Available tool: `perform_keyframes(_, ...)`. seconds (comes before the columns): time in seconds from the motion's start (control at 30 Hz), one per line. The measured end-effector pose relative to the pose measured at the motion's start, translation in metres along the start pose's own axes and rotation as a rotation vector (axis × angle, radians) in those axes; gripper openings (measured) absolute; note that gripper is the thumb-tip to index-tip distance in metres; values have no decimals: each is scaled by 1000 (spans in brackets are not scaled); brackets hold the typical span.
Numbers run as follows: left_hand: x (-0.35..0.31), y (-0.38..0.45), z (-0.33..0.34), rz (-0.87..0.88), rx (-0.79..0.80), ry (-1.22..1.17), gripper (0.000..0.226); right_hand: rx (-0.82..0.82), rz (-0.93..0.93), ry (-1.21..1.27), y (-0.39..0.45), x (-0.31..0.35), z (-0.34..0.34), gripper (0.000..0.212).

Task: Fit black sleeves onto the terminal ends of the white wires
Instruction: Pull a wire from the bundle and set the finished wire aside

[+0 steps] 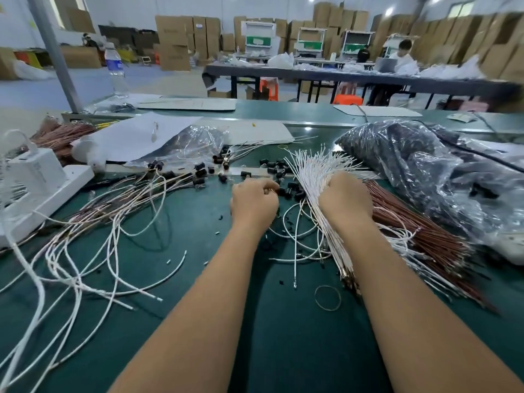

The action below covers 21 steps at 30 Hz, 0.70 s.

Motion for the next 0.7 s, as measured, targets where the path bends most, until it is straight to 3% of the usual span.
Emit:
perform_keyframes(0.17, -21, -10, -36, 274, -285, -179, 58, -344, 6, 91, -1, 23, -35, 13)
perform_keyframes(0.27, -42, -26, -37, 418, -291, -129, 68, -360, -202, 212, -7, 65, -21, 12)
perform_keyframes(0.37, -52, -38, -32, 564, -233, -99, 57, -352, -366, 234, -16, 82, -11, 11)
perform_keyframes(0.5, -51, -37, -32, 548, -231, -22, 36, -452, -436, 161, -21, 72, -26, 7)
perform_keyframes(0.7, -32, -23, -41, 463, -174, -38, 21, -624, -232, 18, -18, 36, -70, 7)
Point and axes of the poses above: each hand's wrist, its own y-axis towards the middle knuckle, its own z-axis out of the palm, x = y × z, the point moved 9 cm from there along y, towards the middle knuckle, and after that the axes turned 13 degrees about -z, right-handed, at the moved point
